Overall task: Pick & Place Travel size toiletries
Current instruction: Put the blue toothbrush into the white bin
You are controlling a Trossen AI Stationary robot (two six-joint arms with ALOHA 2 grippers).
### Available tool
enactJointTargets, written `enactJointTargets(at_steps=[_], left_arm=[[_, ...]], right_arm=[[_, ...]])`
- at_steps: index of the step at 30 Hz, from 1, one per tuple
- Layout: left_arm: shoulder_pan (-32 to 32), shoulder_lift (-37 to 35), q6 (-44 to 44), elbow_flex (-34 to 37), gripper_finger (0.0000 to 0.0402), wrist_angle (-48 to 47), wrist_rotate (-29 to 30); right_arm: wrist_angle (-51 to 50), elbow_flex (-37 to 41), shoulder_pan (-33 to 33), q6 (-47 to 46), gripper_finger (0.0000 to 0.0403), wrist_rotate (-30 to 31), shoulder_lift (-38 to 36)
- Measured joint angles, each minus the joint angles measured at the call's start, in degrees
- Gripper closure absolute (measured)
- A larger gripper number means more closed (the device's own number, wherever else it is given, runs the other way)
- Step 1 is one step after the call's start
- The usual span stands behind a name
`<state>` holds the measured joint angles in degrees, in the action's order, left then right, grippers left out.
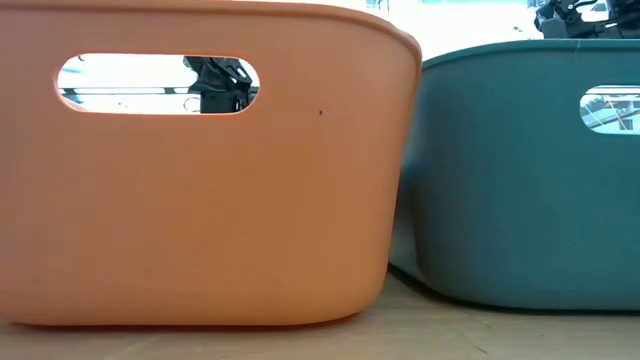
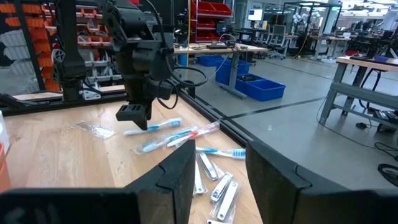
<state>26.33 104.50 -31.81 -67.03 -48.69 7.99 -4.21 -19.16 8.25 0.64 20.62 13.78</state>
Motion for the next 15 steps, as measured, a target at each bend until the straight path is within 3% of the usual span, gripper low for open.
enactJointTargets(at_steps=[4,8,15], left_arm=[[0.01,0.51,-0.31,0.0,0.0143,0.01,-0.02],[0.71,1.21,-1.87,0.39,0.0121,0.0,-0.11],[1.73,1.32,-2.61,1.42,0.0173,0.35,-2.53]], right_arm=[[0.0,0.0,0.0,-0.04,0.0273,0.0,0.0],[0.0,0.0,0.0,-0.38,0.0273,0.0,0.0],[-0.12,0.0,0.0,-0.44,0.0273,0.0,0.0]])
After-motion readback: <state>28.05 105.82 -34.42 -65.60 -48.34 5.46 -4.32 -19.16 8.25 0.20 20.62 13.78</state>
